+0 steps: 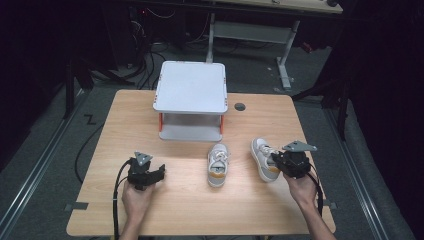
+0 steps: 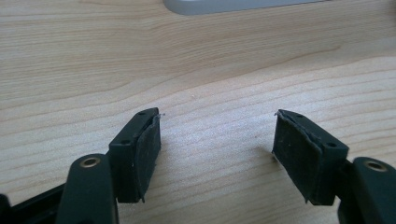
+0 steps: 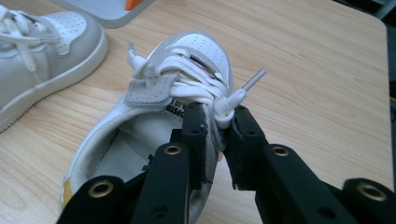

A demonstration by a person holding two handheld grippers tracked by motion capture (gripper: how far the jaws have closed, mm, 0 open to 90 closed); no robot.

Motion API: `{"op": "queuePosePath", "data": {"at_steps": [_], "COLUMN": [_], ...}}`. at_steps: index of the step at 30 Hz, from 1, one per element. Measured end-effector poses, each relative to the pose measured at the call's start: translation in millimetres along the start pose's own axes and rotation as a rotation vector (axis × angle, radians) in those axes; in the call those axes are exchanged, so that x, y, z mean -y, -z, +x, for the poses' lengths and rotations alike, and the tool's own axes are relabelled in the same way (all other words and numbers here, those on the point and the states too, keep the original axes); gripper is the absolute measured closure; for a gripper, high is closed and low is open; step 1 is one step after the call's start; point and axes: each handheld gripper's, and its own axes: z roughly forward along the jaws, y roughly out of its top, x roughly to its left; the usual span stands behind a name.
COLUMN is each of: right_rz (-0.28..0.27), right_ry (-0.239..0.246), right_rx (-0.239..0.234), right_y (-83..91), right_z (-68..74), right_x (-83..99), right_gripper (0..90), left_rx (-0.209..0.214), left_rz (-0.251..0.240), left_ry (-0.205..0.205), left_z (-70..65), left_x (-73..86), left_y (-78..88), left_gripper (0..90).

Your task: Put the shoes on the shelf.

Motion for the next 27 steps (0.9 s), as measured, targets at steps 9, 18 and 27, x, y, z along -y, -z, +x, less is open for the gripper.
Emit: {"op": "queuePosePath", "data": {"at_steps": [9, 18, 27], "right_rz": [0.022, 0.055, 0.087], "right_ry": [0.067, 0.09, 0.109], "right_rx": [-0.012, -0.03, -0.016], "right_y": [-12.0, -28.3, -40.9], "right_z": [23.4, 40.4, 50.3], "right_x": [-13.7, -26.0, -32.2], "right_gripper": [78.5, 78.4, 78.3], "left_rx": [0.002, 0.012, 0.014], "left_rz": [0.0, -0.004, -0.004], "left_ry": [0.0, 0.011, 0.015], "left_z": [0.1, 1.5, 2.2], "left_x": [0.0, 0.2, 0.3], "left_y": [0.0, 0.4, 0.6], "left_gripper": [32.0, 32.0, 32.1]}}
